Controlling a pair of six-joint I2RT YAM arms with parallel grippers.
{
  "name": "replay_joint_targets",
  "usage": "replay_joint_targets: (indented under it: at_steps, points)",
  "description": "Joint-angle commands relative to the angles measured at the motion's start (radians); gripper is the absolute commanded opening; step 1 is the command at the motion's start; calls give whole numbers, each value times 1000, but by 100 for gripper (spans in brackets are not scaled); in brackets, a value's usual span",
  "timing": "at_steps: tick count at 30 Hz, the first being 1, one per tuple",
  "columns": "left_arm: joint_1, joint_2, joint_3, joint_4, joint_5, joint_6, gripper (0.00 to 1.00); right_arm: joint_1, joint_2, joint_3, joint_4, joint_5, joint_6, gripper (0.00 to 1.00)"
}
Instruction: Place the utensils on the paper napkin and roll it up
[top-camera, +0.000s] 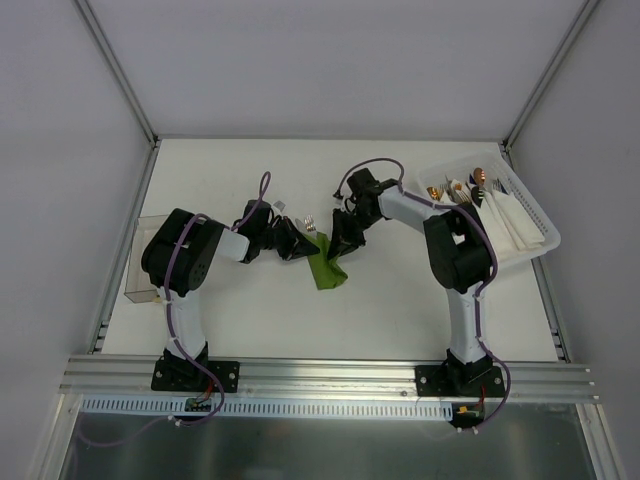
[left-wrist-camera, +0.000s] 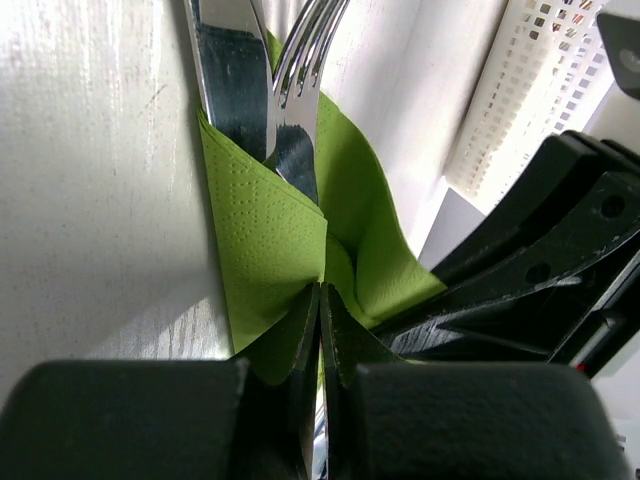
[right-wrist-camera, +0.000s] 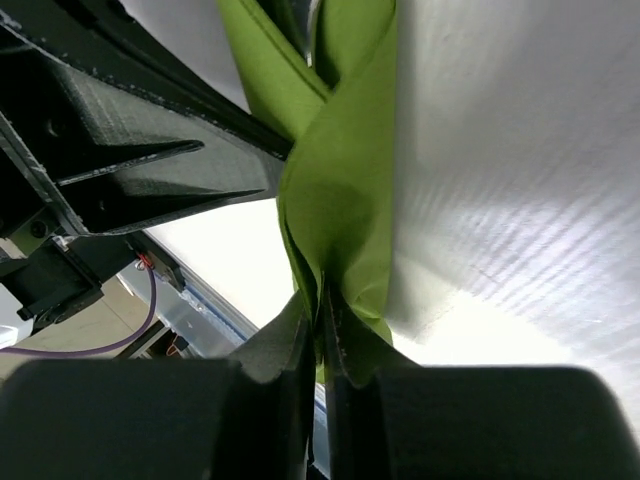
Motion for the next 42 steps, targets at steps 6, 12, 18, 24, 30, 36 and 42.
replay_joint_targets:
  at_steps: [6,12,18,24,30,36,42]
  points:
    - [-3,28,-16,-144,-109,58,0,34,-46,39,-6,-48,52,0]
    - [-3,29,-17,-152,-114,58,0,50,-23,42,21,-75,129,0]
    - [-3,32,-22,-155,-120,53,0,57,9,17,90,-132,227,0]
    - [-3,39,-20,-155,-120,47,0,65,39,-12,160,-175,307,0]
    - [-3,42,-20,-158,-122,43,0,79,66,-44,167,-155,310,0]
    - [-3,43,-22,-158,-120,40,0,88,101,-50,169,-140,305,0]
    - [3,-4,-23,-166,-126,35,0,87,112,-76,169,-127,305,4]
